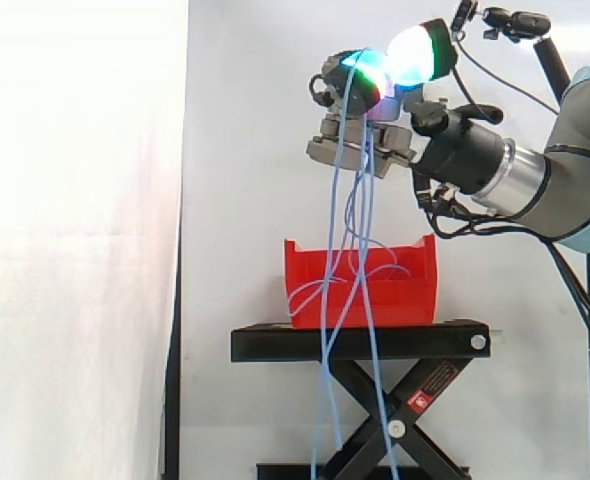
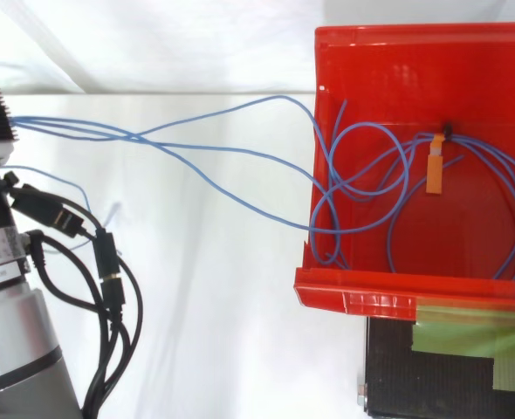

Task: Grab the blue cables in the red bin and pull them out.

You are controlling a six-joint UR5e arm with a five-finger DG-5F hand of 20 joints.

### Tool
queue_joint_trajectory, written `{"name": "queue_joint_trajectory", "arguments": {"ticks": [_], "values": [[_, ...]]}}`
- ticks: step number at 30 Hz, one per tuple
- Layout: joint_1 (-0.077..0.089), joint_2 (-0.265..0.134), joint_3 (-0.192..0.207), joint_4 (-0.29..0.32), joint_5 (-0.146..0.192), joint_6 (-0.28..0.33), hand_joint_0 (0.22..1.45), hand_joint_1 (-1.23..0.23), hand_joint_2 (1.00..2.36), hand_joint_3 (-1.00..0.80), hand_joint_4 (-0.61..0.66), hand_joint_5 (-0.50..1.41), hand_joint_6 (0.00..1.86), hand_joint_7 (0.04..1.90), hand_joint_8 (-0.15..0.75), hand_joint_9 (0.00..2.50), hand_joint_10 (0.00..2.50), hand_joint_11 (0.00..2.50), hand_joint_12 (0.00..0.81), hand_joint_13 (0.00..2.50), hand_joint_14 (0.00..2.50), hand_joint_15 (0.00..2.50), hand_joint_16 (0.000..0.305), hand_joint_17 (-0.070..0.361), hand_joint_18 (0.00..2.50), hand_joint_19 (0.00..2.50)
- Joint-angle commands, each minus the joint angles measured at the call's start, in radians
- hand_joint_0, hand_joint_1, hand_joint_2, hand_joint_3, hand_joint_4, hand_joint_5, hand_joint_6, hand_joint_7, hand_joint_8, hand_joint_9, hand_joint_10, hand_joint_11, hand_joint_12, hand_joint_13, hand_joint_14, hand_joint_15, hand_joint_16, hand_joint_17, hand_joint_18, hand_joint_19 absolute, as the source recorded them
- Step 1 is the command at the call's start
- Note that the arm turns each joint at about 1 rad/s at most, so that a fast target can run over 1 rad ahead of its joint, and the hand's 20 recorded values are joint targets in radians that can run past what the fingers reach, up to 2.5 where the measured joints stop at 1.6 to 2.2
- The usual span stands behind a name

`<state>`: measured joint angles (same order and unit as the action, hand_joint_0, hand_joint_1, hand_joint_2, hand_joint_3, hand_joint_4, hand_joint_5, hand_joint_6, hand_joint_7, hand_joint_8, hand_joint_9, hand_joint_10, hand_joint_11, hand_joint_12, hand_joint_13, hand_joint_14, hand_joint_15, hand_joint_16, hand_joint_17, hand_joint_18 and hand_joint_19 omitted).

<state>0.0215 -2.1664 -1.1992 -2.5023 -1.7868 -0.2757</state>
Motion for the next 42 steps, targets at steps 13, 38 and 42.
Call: {"name": "queue_joint_trajectory", "arguments": {"ticks": [13, 38, 42], "values": [[-0.002, 0.0, -0.072, 0.212, 0.029, -0.009, 0.8, -1.01, 1.0, -1.0, 0.24, 0.98, 0.32, 0.75, 0.294, 1.52, 0.01, 1.98, 0.298, 1.11, 2.5, 0.52, 0.041, 0.091, 1.1, 1.52], [-0.003, -0.001, -0.076, 0.352, 0.024, -0.185, 0.8, -1.01, 1.0, -1.0, 0.24, 0.98, 0.31, 0.75, 0.291, 1.52, 0.01, 2.0, 0.297, 1.11, 2.5, 0.52, 0.04, 0.091, 1.1, 1.5], [-0.006, -0.007, -0.074, 0.349, 0.024, -0.196, 0.8, -1.01, 1.0, -1.0, 0.24, 0.98, 0.31, 0.75, 0.292, 1.52, 0.01, 1.99, 0.295, 1.11, 2.5, 0.52, 0.041, 0.092, 1.1, 1.51]]}}
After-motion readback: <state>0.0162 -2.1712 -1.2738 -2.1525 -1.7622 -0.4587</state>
